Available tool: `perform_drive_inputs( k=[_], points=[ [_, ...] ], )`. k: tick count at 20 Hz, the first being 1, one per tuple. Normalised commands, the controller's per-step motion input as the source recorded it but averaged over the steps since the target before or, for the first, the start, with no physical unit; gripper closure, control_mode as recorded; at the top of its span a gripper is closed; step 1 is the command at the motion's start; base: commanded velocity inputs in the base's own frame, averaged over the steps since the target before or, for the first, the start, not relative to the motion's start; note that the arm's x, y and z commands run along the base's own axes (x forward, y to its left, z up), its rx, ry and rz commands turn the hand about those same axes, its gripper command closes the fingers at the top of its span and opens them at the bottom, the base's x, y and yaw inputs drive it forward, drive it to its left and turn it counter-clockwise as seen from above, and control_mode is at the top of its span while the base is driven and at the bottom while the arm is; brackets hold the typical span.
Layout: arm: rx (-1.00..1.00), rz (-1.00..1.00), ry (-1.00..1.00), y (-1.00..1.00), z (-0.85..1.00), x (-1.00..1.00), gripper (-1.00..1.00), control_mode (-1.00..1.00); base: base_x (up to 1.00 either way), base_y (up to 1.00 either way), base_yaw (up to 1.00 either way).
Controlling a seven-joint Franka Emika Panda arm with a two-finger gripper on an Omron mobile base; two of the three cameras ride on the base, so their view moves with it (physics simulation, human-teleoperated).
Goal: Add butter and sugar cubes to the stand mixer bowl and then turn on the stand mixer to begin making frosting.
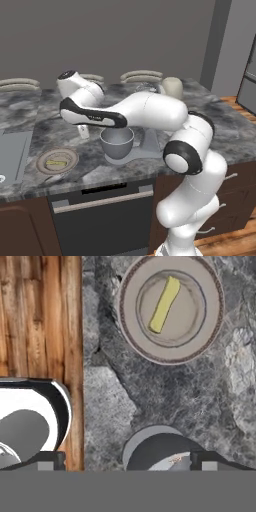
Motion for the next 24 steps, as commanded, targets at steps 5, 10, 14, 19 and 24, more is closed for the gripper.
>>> perform_drive_inputs(
  k=[5, 10, 14, 19, 24],
  points=[
    [0.0, -0.12, 0.0, 0.43, -0.36, -0.01, -1.0, -1.0, 0.0, 0.0, 0.0],
    [0.0, -0.13, 0.04, 0.38, -0.48, 0.0, -1.0, -1.0, 0.0, 0.0, 0.0],
    [0.0, -0.15, 0.05, 0.44, -0.39, 0.0, -1.0, -1.0, 0.0, 0.0, 0.0],
    [0.0, -0.15, 0.0, 0.29, -0.27, 0.07, -1.0, -1.0, 0.0, 0.0, 0.0],
    [0.0, -0.13, 0.0, 0.13, -0.29, 0.31, -1.0, -1.0, 0.0, 0.0, 0.0]
  ],
)
